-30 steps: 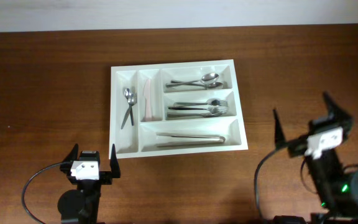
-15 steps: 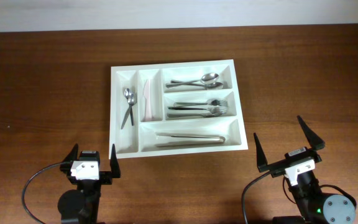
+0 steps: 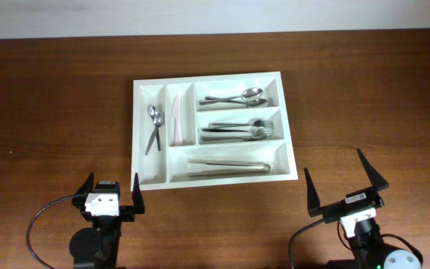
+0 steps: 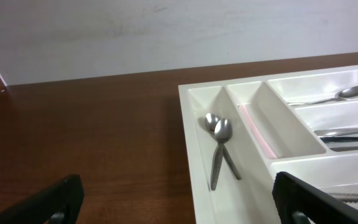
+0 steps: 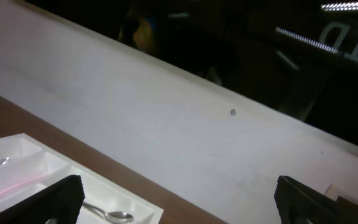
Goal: Pack container
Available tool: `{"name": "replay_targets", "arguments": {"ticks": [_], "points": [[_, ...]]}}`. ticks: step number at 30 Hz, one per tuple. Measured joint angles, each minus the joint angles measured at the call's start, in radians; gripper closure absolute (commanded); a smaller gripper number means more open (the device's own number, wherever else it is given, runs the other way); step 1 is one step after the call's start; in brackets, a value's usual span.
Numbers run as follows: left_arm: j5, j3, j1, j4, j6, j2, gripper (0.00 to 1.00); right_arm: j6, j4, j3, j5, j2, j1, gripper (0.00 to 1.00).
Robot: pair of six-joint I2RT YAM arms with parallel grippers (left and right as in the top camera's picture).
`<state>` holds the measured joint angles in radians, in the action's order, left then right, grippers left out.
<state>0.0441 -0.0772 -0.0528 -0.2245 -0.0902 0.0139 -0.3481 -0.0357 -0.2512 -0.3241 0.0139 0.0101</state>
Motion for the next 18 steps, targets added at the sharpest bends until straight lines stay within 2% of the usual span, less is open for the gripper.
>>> {"name": "replay_targets", "arguments": {"ticks": [8,18], "points": [[0.0,0.0,0.0,0.0,0.0,0.0,0.01,0.0,-0.002,0.031,0.0,0.0,0.0,0.01],[0.0,0.0,0.0,0.0,0.0,0.0,0.01,0.0,0.0,0.173,0.0,0.0,0.0,0.01]]}}
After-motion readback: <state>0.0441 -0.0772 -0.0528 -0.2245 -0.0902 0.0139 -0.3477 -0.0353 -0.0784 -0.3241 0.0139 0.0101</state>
